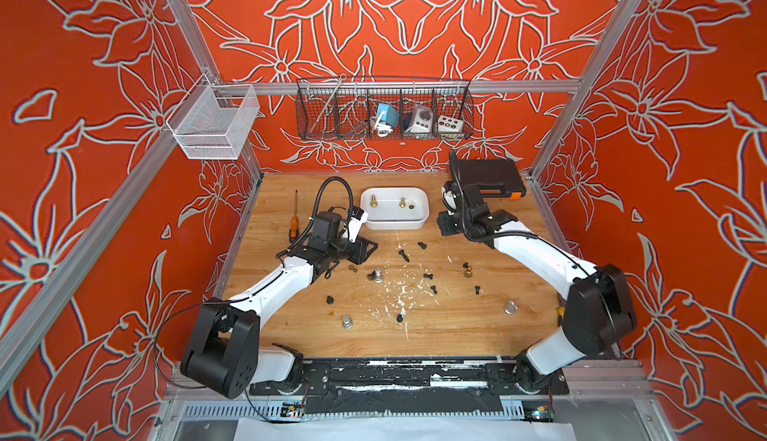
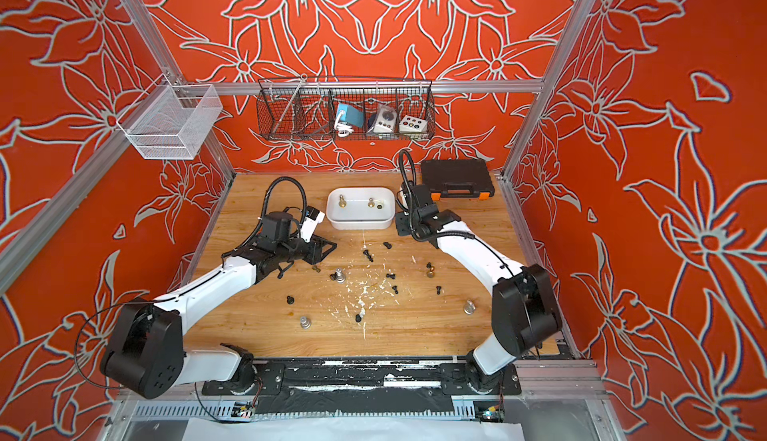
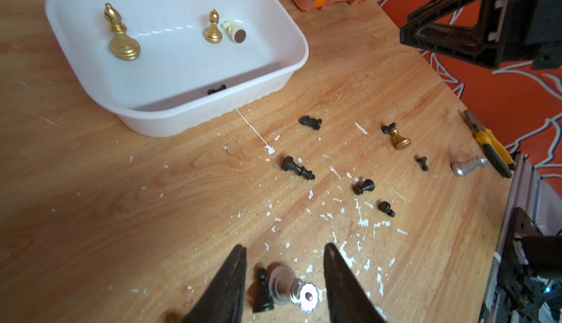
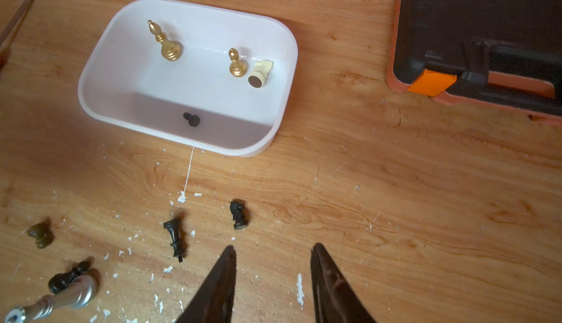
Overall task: Put the chess pieces into the storage box
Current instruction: Place the chess piece in the storage box, then pick up the chess piece at the center of the board.
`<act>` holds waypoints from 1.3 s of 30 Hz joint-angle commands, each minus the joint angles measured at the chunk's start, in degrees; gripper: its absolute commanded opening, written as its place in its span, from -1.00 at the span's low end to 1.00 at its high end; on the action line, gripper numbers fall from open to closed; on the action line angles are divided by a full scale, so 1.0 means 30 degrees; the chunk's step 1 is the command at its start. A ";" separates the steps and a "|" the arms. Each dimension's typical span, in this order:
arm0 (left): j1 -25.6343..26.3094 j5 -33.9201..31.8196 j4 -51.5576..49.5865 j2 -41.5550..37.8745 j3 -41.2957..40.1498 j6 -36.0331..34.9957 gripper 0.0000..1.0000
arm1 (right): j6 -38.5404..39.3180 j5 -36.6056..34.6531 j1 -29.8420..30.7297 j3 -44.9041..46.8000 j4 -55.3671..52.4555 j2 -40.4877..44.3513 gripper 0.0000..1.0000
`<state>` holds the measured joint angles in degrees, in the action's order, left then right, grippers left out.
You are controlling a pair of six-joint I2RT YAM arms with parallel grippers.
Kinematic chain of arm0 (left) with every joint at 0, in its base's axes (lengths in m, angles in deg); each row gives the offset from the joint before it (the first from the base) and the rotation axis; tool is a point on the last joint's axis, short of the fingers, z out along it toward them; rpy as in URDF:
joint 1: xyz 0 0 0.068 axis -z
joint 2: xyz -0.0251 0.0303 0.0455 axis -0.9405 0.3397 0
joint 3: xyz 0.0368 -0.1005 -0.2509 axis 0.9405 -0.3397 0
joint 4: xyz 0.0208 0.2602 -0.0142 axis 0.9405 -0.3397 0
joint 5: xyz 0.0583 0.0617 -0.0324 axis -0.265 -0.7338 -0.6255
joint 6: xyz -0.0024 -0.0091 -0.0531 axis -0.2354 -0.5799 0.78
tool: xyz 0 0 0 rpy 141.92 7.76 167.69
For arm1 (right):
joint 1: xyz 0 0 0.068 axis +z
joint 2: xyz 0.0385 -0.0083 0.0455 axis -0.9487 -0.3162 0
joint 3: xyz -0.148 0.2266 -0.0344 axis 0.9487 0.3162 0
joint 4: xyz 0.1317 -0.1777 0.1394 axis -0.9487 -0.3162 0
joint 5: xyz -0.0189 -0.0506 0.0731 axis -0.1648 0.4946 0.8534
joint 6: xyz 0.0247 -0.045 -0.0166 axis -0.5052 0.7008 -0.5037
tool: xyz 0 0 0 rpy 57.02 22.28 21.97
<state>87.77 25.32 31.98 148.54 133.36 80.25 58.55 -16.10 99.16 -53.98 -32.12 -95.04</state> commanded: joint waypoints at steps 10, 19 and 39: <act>0.1792 -0.0104 -0.0920 -0.0176 -0.0794 -0.0310 -0.14 | -0.0657 -0.0639 -0.0262 0.2721 0.0391 0.2515 -0.11; 0.2745 -0.1322 -0.0498 0.0087 -0.1361 -0.0147 -0.12 | -0.0864 -0.0452 -0.0339 0.2816 0.0434 0.2373 -0.11; 0.3316 -0.2746 0.0181 0.1427 -0.1584 -0.0031 -0.13 | -0.1099 -0.0127 -0.0420 0.2743 0.0361 0.1765 -0.10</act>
<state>97.32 17.93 31.63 151.97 129.45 80.58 55.68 -16.76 98.40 -46.40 -31.73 -88.90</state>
